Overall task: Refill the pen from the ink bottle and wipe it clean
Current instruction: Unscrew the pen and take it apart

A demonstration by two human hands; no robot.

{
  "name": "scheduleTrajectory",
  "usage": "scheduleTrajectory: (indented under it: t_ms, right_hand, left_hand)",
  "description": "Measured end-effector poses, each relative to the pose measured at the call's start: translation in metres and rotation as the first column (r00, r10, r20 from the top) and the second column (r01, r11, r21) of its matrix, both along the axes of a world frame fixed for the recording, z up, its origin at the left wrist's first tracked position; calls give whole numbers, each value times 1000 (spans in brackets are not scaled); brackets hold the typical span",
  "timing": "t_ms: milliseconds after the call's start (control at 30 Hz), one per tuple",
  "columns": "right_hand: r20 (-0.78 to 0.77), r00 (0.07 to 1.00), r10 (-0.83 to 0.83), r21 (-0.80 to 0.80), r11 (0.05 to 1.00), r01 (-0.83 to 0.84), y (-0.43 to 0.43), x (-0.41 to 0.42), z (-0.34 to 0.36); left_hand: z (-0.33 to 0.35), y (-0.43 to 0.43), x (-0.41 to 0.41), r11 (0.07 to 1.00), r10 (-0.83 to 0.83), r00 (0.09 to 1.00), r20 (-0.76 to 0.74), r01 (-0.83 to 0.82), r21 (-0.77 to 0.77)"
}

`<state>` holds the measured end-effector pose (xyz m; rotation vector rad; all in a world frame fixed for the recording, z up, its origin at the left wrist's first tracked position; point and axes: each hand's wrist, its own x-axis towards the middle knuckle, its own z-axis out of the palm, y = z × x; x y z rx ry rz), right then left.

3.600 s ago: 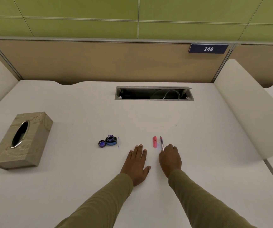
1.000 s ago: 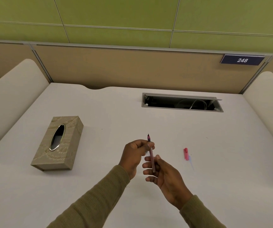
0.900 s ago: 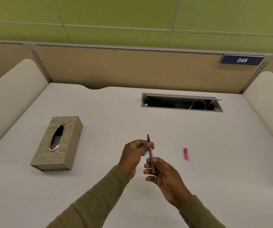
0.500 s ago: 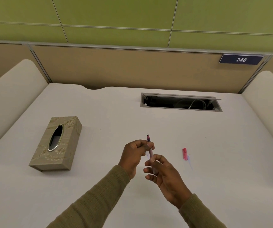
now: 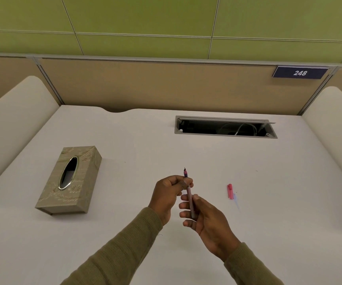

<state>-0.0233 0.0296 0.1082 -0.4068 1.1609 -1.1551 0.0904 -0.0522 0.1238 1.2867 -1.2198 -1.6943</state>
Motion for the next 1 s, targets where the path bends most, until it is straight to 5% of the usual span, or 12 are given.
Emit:
scheduleTrajectory:
  t_ms: [600, 1000]
  right_hand:
    - [40, 999, 10, -17, 1000, -9, 7, -7, -1]
    - [-273, 958, 91, -3, 995, -95, 18, -20, -16]
  left_hand:
    - [0, 5, -8, 1000, 12, 1000, -4, -12, 9]
    - [0, 0, -16, 991, 132, 991, -23, -131, 26]
